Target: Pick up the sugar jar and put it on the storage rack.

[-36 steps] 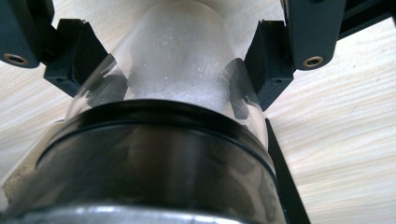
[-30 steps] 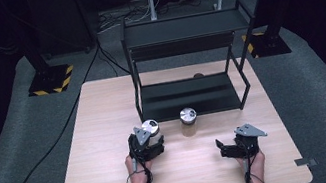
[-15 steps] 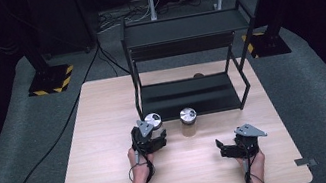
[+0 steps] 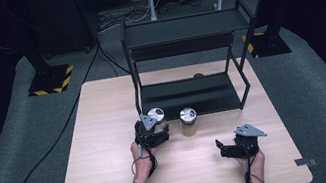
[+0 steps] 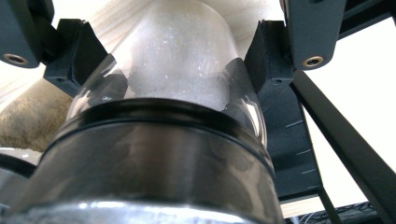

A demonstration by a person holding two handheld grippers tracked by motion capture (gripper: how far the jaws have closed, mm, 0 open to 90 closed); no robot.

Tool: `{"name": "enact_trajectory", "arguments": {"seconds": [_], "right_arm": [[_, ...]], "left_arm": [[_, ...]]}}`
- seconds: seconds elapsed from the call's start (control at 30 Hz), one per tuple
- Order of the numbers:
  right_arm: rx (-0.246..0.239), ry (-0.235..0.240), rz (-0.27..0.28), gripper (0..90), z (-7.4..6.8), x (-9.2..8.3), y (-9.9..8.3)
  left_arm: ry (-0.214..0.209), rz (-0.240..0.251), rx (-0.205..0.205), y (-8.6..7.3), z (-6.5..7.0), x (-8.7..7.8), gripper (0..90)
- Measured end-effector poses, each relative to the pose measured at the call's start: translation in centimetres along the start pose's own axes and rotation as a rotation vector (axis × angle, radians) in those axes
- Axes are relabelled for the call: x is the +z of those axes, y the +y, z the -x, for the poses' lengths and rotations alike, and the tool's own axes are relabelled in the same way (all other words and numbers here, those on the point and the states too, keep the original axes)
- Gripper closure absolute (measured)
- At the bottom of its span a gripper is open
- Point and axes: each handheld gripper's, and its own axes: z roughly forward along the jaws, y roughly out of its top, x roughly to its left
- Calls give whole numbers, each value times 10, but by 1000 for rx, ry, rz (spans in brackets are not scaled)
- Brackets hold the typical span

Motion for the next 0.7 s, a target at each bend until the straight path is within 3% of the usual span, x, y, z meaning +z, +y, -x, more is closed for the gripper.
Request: {"name": "enact_trajectory", "arguments": {"seconds": [0.7], "right_arm": [[-4, 0, -3, 2, 0, 0, 1]], "left_arm": [[-15, -16, 31, 18, -2, 15, 299]]}}
